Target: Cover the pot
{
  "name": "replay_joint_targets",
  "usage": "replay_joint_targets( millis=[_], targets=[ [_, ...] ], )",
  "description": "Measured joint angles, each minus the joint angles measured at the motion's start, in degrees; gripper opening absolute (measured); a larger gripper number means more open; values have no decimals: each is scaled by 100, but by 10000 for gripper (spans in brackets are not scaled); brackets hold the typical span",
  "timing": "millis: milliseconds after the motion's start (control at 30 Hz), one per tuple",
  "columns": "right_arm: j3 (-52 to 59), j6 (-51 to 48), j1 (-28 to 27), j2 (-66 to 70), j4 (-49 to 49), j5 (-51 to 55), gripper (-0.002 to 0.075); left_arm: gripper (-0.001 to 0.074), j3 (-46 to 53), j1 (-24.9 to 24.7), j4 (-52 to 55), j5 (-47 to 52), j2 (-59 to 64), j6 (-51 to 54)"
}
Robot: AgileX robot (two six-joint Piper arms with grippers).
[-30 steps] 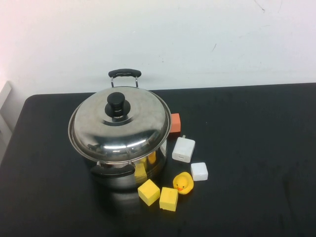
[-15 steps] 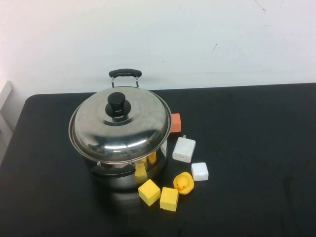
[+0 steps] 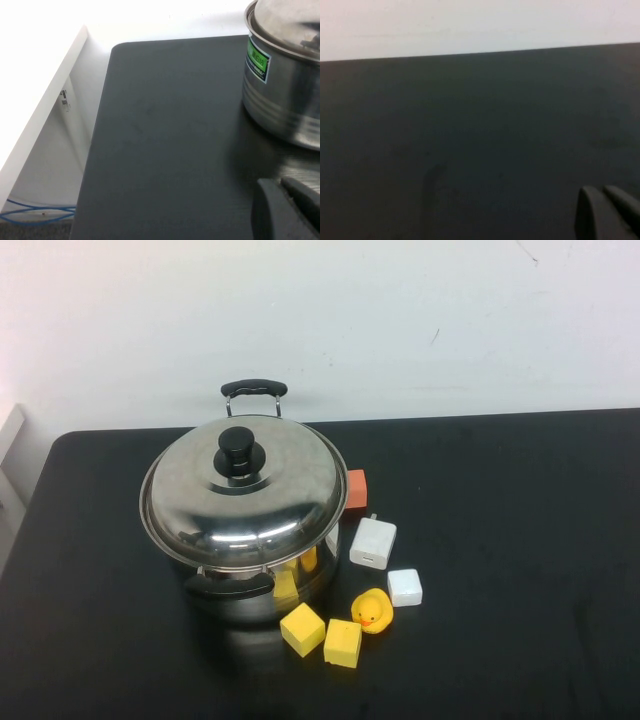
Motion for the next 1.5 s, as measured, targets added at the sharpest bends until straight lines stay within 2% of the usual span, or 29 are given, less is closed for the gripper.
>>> replay_joint_targets(
  millis=[200, 1500],
  targets=[
    [-19, 107, 322, 0, -14, 125, -2, -2, 0, 0, 0, 0, 0, 0],
    [-32, 86, 323, 0, -26, 181, -2, -2, 0, 0, 0, 0, 0, 0]
  ],
)
